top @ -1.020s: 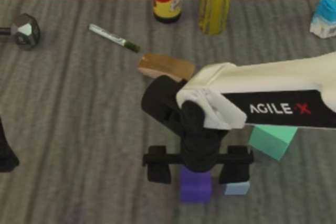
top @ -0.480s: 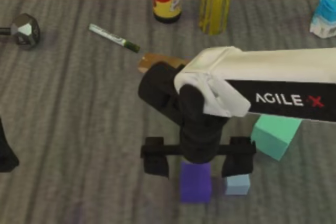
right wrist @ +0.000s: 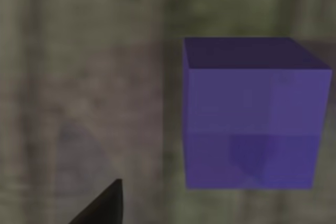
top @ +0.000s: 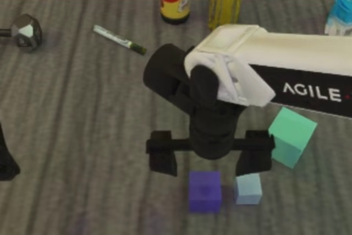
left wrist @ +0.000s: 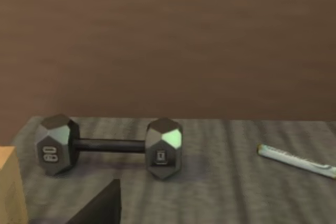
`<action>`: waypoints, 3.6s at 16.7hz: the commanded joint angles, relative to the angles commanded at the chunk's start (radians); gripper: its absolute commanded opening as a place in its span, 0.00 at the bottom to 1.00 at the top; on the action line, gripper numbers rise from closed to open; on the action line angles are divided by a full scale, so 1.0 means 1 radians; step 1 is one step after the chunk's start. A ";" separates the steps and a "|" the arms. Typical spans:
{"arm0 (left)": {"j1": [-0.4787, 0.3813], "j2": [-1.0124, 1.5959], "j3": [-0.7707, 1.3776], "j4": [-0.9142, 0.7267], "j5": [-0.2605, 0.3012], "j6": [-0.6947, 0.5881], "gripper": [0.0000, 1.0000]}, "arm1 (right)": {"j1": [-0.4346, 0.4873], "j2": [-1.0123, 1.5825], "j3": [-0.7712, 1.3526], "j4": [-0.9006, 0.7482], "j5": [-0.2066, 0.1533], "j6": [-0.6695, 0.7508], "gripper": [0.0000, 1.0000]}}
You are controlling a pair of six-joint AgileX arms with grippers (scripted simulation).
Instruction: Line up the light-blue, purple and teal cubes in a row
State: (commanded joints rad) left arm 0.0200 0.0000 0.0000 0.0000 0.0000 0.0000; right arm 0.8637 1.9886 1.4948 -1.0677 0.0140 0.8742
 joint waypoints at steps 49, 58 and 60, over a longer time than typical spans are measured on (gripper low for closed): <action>0.000 0.000 0.000 0.000 0.000 0.000 1.00 | -0.488 0.114 -0.225 0.329 -0.012 -1.458 0.70; 0.000 0.000 0.000 0.000 0.000 0.000 1.00 | -0.488 0.114 -0.225 0.329 -0.012 -1.458 0.02; 0.000 0.000 0.000 0.000 0.000 0.000 1.00 | -0.488 0.114 -0.225 0.329 -0.012 -1.458 0.00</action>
State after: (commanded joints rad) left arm 0.0200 0.0000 0.0000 0.0000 0.0000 0.0000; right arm 0.3757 2.1023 1.2699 -0.7383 0.0022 -0.5833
